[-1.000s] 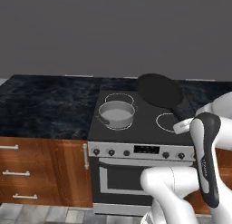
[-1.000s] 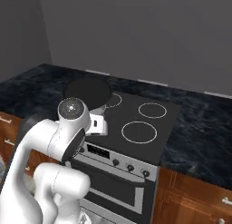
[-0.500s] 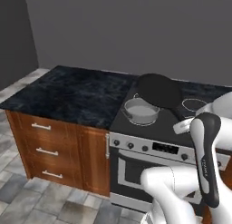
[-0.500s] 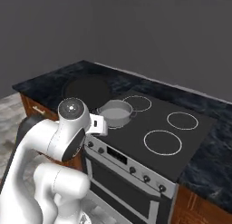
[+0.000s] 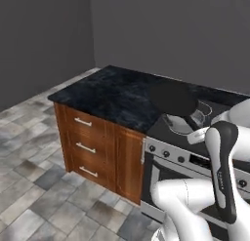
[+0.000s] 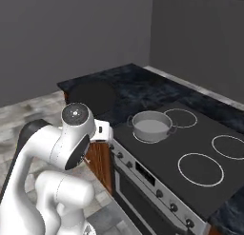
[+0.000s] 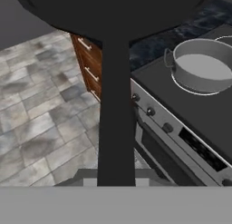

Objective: Move the pot and pan from the stove into the sink.

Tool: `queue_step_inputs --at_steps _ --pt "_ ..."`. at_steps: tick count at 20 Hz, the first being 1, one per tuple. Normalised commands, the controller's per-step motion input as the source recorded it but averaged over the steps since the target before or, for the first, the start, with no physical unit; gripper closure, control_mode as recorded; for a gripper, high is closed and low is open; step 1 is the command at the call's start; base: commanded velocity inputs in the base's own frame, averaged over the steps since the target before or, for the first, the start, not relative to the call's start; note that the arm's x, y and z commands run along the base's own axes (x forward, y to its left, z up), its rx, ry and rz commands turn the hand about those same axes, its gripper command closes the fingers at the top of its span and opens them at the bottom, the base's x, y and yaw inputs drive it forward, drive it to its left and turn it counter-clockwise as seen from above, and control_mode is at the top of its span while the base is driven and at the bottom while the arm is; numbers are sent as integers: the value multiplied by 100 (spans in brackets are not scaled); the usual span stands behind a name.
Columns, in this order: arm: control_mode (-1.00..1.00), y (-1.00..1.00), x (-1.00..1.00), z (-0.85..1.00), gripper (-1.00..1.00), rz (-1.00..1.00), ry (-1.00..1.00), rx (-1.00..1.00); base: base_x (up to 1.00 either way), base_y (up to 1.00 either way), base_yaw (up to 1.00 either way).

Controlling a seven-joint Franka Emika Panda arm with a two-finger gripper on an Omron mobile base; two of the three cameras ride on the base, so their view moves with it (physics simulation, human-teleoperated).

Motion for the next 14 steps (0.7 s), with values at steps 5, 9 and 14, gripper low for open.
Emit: queue_step_inputs --at_steps 5,9,14 --pt "100 0 0 0 100 0 0 0 -21 -10 47" --pt "100 0 0 0 100 0 0 0 -18 -7 48" --pt "100 0 0 0 100 0 0 0 -15 -5 49"
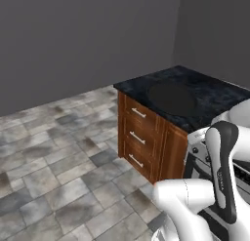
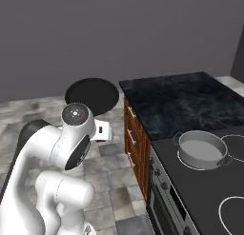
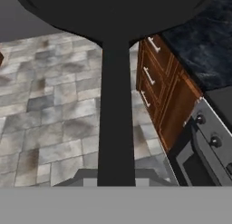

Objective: Move the pot and pan from the stove into the sink.

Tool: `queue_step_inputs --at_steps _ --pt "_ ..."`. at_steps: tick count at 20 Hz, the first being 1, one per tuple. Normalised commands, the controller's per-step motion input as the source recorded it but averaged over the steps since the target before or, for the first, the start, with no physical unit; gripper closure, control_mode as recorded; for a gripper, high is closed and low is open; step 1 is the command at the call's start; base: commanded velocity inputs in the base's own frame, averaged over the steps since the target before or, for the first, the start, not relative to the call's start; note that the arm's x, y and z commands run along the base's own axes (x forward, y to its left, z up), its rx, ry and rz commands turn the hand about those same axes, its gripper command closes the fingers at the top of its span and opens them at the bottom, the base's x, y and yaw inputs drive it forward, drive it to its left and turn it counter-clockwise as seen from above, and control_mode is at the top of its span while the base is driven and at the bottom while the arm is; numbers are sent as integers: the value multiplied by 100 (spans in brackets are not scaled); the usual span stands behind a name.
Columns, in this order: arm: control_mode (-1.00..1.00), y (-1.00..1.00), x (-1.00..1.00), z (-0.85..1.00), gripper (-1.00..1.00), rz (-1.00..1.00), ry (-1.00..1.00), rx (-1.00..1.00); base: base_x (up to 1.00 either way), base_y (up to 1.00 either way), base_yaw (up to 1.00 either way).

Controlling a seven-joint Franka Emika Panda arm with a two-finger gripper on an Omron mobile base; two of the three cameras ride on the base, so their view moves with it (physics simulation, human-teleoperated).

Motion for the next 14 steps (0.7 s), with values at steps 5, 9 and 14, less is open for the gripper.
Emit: queue_step_inputs --at_steps 5,9,14 --pt "100 0 0 0 100 0 0 0 -15 -5 49" --pt "100 0 0 0 100 0 0 0 -15 -5 49" --pt "100 0 0 0 100 0 0 0 -15 -5 49"
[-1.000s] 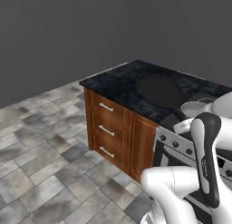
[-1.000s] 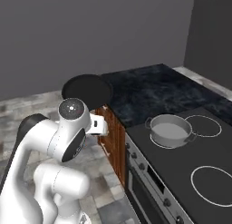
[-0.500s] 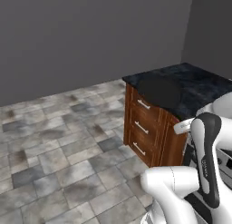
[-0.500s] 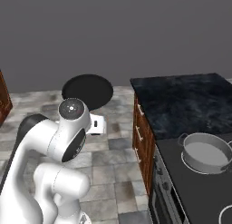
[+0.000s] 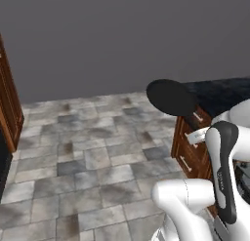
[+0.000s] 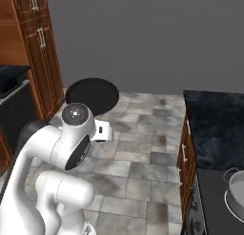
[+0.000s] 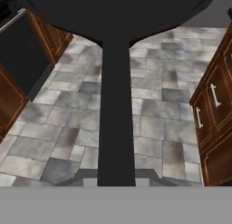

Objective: Move the pot and pan from the stove into the sink.

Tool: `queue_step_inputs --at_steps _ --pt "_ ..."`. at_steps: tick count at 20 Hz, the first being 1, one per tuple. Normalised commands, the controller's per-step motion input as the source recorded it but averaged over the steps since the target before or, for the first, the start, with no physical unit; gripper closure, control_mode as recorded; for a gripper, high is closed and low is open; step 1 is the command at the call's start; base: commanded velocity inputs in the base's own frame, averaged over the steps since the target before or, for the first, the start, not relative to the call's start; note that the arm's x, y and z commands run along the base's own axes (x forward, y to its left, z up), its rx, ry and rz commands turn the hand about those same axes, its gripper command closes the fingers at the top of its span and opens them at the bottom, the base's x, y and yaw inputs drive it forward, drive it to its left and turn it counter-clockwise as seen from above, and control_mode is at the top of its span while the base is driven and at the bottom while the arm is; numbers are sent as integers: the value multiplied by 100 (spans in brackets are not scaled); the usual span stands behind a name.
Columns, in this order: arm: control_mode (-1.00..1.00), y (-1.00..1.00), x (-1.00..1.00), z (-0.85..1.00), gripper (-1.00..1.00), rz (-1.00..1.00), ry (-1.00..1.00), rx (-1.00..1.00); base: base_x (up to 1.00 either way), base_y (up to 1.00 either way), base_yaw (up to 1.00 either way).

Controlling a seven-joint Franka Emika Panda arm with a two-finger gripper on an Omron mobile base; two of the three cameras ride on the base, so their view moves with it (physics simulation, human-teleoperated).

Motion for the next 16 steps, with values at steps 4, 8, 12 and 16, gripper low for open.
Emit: queue_step_inputs --at_steps 4,8,12,16 --pt "100 0 0 0 100 0 0 0 -15 -5 49" --pt "100 0 0 0 100 0 0 0 -15 -6 49" --pt "100 0 0 0 100 0 0 0 -14 -5 49" --pt "100 0 0 0 100 0 0 0 -12 -3 50"
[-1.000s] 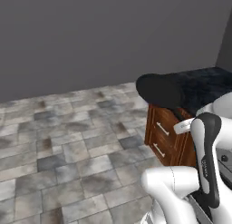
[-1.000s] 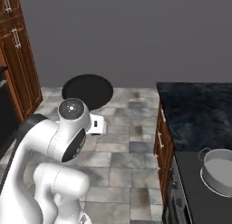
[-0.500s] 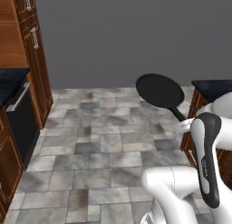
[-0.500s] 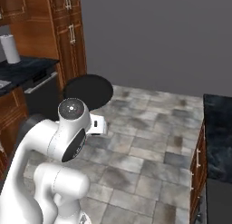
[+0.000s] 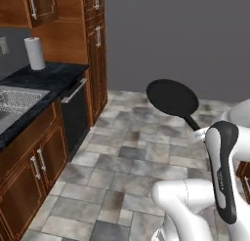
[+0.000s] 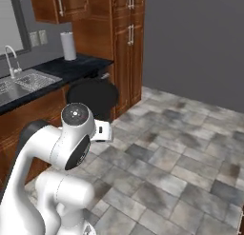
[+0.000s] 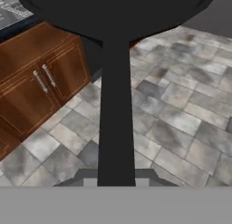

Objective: Move the pot and pan from the stove into the sink.

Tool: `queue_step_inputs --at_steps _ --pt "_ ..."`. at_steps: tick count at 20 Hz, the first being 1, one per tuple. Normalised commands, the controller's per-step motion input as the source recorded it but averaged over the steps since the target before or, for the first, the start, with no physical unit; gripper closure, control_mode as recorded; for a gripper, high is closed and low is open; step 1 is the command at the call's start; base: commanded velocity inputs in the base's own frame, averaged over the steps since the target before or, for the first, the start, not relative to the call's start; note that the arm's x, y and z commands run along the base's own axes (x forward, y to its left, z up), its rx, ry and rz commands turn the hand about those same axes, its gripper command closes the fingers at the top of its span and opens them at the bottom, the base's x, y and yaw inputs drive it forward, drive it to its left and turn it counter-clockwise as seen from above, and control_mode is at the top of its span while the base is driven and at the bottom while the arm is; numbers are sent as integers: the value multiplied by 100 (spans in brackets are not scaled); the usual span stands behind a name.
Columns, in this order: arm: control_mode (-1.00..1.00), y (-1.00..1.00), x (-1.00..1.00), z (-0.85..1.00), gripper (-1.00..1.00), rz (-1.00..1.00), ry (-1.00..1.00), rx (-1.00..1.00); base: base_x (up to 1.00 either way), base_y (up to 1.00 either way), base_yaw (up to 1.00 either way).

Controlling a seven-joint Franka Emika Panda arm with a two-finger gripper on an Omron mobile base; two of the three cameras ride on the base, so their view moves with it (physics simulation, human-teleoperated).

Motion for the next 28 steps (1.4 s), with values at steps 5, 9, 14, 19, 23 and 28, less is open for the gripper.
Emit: queue_step_inputs --at_steps 5,9,14,19,23,28 --pt "100 0 0 0 100 0 0 0 -10 -1 50" --pt "100 0 0 0 100 0 0 0 -9 0 50" --pt "100 0 0 0 100 0 0 0 -9 0 50" --pt "100 0 0 0 100 0 0 0 -8 0 49" --pt "100 0 0 0 100 0 0 0 -3 0 49" --pt "100 0 0 0 100 0 0 0 0 0 49"
